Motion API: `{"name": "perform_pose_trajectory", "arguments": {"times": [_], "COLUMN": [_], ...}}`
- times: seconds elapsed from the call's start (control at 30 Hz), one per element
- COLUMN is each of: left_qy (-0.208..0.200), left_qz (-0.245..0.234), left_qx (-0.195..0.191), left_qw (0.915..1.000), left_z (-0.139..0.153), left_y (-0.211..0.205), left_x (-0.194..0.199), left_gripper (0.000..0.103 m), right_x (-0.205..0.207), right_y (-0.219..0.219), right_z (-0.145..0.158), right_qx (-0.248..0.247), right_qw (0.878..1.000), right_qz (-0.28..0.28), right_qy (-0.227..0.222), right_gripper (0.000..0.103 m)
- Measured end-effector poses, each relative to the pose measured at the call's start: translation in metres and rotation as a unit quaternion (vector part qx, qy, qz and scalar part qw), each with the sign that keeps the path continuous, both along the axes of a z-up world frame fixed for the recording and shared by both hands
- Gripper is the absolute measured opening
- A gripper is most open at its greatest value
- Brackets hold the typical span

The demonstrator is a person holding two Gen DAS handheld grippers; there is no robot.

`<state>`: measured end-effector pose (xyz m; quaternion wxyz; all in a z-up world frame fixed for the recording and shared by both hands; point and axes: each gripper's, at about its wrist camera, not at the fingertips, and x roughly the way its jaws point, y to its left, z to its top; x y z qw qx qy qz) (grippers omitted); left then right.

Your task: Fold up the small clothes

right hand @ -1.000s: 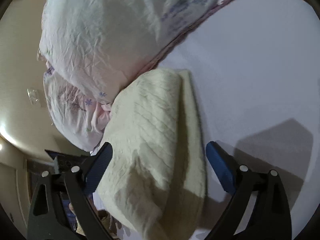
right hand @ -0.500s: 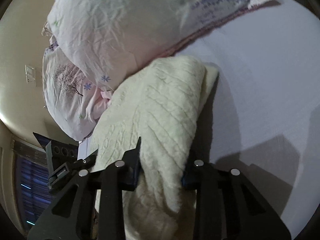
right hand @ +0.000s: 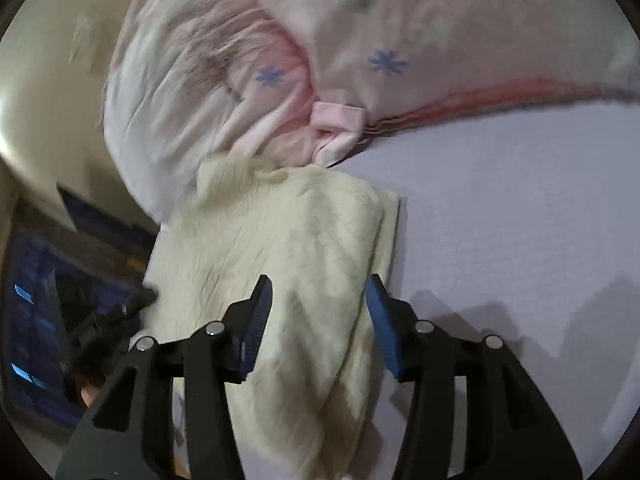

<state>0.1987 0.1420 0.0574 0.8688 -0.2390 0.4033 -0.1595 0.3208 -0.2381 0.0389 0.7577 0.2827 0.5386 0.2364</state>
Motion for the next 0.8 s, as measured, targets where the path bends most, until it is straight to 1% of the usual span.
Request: {"name": "perform_pose_trajectory", "arguments": {"times": [0.03,0.07,0.1,0.17,0.2,0.23,0.27,0.3,0.33,0.4,0.43,0.47,0.5,0.53,0.57,0.6,0.63,0.67,0.7,0.73,0.8], "left_qy": [-0.011,-0.021,-0.032,-0.051,-0.059,-0.067,-0.075,-0.083,-0.089,-0.094,-0.096,-0.099,-0.101,-0.1,-0.096,-0.088,-0.072,-0.057,-0.034,-0.004,0.027], "left_qz": [0.004,0.009,0.012,0.007,0.004,0.0,-0.005,-0.01,-0.014,-0.015,-0.012,-0.009,-0.005,0.003,0.008,0.013,0.019,0.023,0.025,0.022,0.017], "left_qx": [0.0,0.007,0.012,0.014,0.015,0.017,0.019,0.022,0.026,0.046,0.068,0.086,0.106,0.138,0.161,0.183,0.209,0.22,0.23,0.236,0.247], "left_qw": [0.9999,0.9997,0.9994,0.9986,0.9981,0.9976,0.997,0.9963,0.9956,0.9944,0.9929,0.9913,0.9891,0.9854,0.9823,0.9792,0.9751,0.9735,0.9724,0.9715,0.9686], "left_z": [0.002,0.006,0.009,0.014,0.015,0.017,0.02,0.022,0.023,0.026,0.025,0.024,0.022,0.019,0.016,0.012,0.006,0.001,-0.006,-0.015,-0.028], "left_y": [0.008,0.014,0.016,0.015,0.013,0.01,0.008,0.003,-0.001,-0.018,-0.025,-0.027,-0.031,-0.036,-0.04,-0.043,-0.048,-0.05,-0.051,-0.054,-0.059], "left_x": [-0.008,-0.018,-0.027,-0.04,-0.044,-0.05,-0.057,-0.065,-0.068,-0.071,-0.078,-0.082,-0.087,-0.094,-0.098,-0.1,-0.1,-0.099,-0.096,-0.091,-0.086], "left_gripper": [0.042,0.047,0.05,0.059,0.062,0.066,0.071,0.073,0.075,0.082,0.089,0.095,0.098,0.102,0.102,0.102,0.102,0.102,0.102,0.102,0.102], "right_x": [0.0,0.002,0.001,0.006,0.008,0.009,0.012,0.013,0.015,0.014,0.013,0.008,0.002,-0.007,-0.017,-0.035,-0.05,-0.075,-0.088,-0.103,-0.128], "right_y": [-0.005,-0.011,-0.015,-0.016,-0.011,-0.008,-0.002,0.002,0.003,0.001,0.0,0.0,-0.001,0.0,-0.001,-0.003,-0.004,-0.003,0.0,0.003,0.027], "right_z": [-0.002,-0.004,-0.006,-0.013,-0.016,-0.018,-0.021,-0.022,-0.023,-0.025,-0.023,-0.014,-0.006,0.007,0.019,0.035,0.045,0.058,0.063,0.068,0.069], "right_qx": [0.012,0.024,0.029,0.049,0.053,0.053,0.04,0.018,-0.011,-0.029,-0.037,-0.057,-0.079,-0.114,-0.142,-0.159,-0.164,-0.18,-0.199,-0.225,-0.274], "right_qw": [1.0,0.999,0.999,0.998,0.997,0.997,0.998,0.999,0.998,0.995,0.995,0.993,0.991,0.986,0.981,0.977,0.974,0.968,0.963,0.957,0.948], "right_qz": [-0.011,-0.028,-0.034,-0.038,-0.038,-0.037,-0.034,-0.04,-0.061,-0.09,-0.096,-0.1,-0.104,-0.113,-0.12,-0.125,-0.127,-0.133,-0.131,-0.123,-0.098], "right_qy": [0.003,0.007,0.01,0.025,0.029,0.03,0.025,0.02,0.01,0.011,0.008,-0.008,-0.021,-0.037,-0.051,-0.074,-0.094,-0.118,-0.128,-0.134,-0.132], "right_gripper": [0.05,0.05,0.05,0.05,0.05,0.036,0.005,0.006,0.006,0.006,0.006,0.007,0.011,0.025,0.059,0.075,0.097,0.101,0.101,0.101,0.101]}}
